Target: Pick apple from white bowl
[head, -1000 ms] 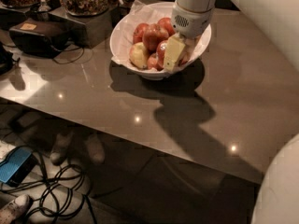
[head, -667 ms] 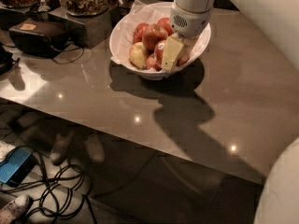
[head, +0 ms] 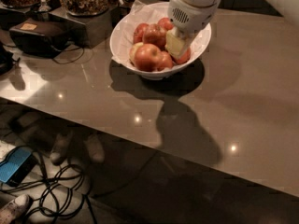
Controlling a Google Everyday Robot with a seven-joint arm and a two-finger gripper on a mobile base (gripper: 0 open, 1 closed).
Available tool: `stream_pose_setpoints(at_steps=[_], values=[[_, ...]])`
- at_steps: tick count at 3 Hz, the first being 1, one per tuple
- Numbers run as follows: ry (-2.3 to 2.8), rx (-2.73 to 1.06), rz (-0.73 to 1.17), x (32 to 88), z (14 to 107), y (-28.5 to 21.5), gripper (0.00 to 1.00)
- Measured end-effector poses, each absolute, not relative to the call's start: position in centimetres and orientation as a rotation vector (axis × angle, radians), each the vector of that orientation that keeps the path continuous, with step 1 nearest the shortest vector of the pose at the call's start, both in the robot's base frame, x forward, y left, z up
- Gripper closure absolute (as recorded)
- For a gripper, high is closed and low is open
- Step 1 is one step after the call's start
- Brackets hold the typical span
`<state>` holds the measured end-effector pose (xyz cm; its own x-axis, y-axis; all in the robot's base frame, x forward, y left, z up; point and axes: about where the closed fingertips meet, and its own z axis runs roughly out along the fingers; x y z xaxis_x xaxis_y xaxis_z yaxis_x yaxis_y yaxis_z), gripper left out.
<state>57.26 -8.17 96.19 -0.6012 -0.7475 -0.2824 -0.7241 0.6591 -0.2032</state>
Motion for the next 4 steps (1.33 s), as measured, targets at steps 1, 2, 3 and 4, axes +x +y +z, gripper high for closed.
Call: stream_pose_setpoints(at_steps=[1, 2, 3, 4], values=[[2.525, -1.169, -0.101, 56.86, 96.68, -8.07, 0.81], [2.525, -1.169, -0.101, 56.86, 96.68, -8.07, 0.59], [2.525, -1.169, -0.101, 56.86, 96.68, -8.06, 0.35], [2.525, -1.169, -0.101, 56.86, 96.68, -8.06, 0.12]])
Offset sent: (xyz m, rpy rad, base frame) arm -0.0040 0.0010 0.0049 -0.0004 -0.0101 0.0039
